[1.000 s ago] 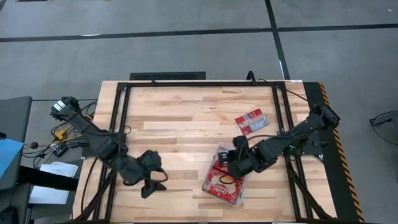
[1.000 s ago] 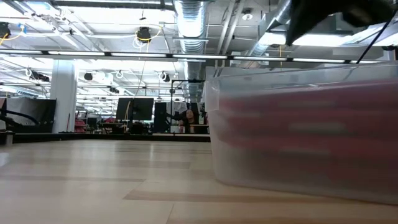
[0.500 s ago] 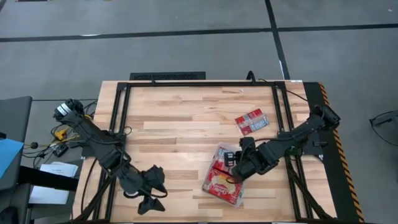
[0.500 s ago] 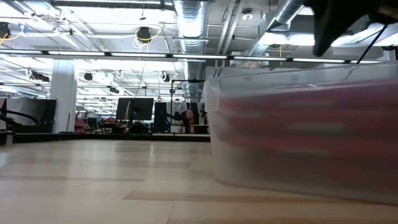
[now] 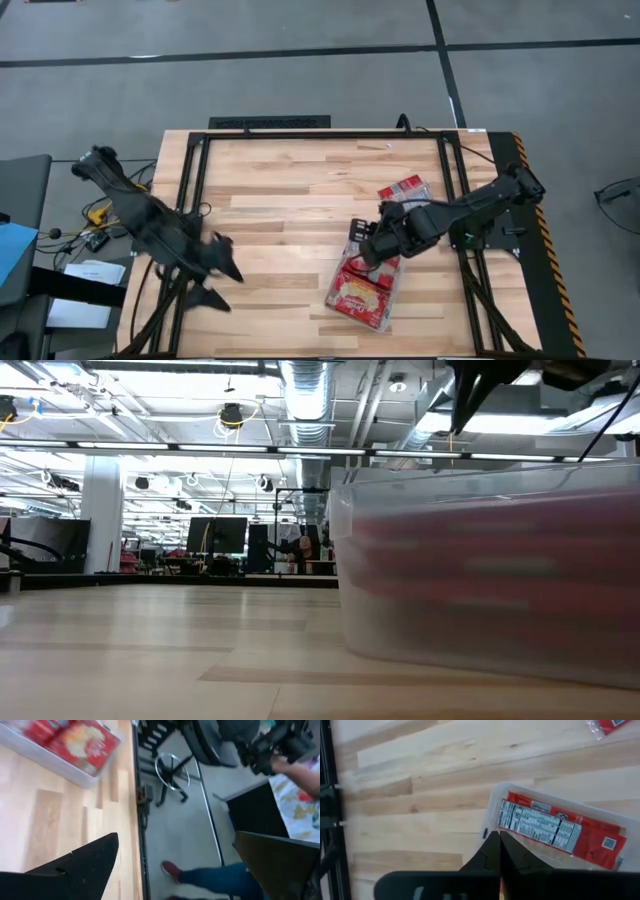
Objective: Sort popcorn bags into baskets
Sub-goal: Put the red popcorn bag into the transparent bin
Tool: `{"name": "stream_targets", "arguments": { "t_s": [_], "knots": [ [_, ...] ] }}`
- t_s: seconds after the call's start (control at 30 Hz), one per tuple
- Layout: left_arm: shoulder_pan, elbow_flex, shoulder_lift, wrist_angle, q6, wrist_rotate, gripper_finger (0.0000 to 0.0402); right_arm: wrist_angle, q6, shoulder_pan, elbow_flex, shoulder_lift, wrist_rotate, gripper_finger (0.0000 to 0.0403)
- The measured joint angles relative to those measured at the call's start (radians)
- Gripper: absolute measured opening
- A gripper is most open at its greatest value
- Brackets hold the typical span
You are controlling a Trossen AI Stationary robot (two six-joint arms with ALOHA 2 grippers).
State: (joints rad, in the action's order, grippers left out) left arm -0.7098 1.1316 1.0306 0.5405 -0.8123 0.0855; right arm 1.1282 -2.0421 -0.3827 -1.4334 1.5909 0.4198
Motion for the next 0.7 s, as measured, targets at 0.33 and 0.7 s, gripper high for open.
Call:
{"name": "stream_targets", "arguments": {
  "t_s": [0.33,0.7],
  "knots": [
    [-0.002,0.0,-0.199,0.145,-0.01,0.091,0.0389,-0.015,0.078,0.087,0.0,0.0,-0.003,0.0041],
    [0.2,0.0,-0.232,0.188,0.025,0.238,0.0389,0.252,0.485,0.333,0.0,0.0,-0.053,0.0008]
  ]
}}
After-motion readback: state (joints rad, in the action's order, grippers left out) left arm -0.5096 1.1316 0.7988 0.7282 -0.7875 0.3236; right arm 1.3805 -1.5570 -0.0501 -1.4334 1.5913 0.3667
